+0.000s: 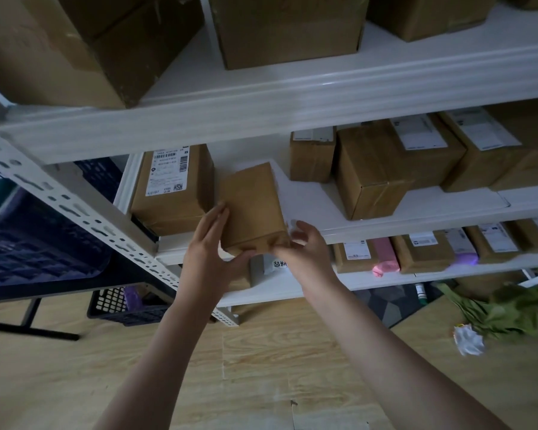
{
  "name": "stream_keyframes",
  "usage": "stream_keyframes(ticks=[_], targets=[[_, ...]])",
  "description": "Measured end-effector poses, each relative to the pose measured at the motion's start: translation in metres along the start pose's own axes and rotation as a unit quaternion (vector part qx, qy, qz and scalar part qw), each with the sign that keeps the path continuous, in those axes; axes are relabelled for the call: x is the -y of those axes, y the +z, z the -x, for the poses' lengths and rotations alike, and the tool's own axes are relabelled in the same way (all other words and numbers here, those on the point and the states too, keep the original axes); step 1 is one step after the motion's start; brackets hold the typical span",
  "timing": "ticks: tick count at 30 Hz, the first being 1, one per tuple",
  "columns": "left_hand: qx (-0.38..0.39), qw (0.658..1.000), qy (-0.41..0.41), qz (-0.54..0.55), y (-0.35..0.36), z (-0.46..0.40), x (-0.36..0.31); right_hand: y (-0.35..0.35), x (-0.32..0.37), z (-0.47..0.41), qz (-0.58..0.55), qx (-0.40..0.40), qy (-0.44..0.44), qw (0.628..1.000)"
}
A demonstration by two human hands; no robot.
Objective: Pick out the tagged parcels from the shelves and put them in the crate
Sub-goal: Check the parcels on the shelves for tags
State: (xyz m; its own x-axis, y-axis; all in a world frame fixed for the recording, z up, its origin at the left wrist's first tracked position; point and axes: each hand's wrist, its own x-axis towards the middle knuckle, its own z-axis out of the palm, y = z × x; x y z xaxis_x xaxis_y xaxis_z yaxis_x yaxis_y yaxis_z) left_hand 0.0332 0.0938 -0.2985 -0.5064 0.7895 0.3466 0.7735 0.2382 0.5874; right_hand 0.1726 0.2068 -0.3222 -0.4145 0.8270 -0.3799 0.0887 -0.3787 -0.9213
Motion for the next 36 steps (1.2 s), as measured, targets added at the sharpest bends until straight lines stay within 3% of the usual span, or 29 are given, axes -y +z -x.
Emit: stream_keyframes(ticks=[2,6,11,16,27,36], targets=[[-0.015,0.998,-0.027,0.047,0.000,0.003,0.005,0.002,0.009,0.002,0.002,0.032,0.010,0.999],[0.001,0.994,-0.085,0.064,-0.001,0.010,0.006,-0.002,0.025,0.011,0.083,0.076,-0.083,0.990],[0.025,0.986,-0.100,0.128,0.007,0.008,0.001,0.005,0.030,0.007,0.273,0.105,-0.177,0.940],[0.041,0.979,-0.105,0.167,0.003,-0.005,0.000,0.013,0.040,-0.006,0.356,0.119,-0.208,0.903],[-0.028,0.995,0.005,0.097,-0.006,0.022,-0.014,-0.002,0.021,0.031,0.337,0.043,-0.364,0.867],[-0.016,0.994,-0.005,0.113,-0.019,0.037,-0.023,-0.002,0.021,0.048,0.355,0.047,-0.359,0.862]])
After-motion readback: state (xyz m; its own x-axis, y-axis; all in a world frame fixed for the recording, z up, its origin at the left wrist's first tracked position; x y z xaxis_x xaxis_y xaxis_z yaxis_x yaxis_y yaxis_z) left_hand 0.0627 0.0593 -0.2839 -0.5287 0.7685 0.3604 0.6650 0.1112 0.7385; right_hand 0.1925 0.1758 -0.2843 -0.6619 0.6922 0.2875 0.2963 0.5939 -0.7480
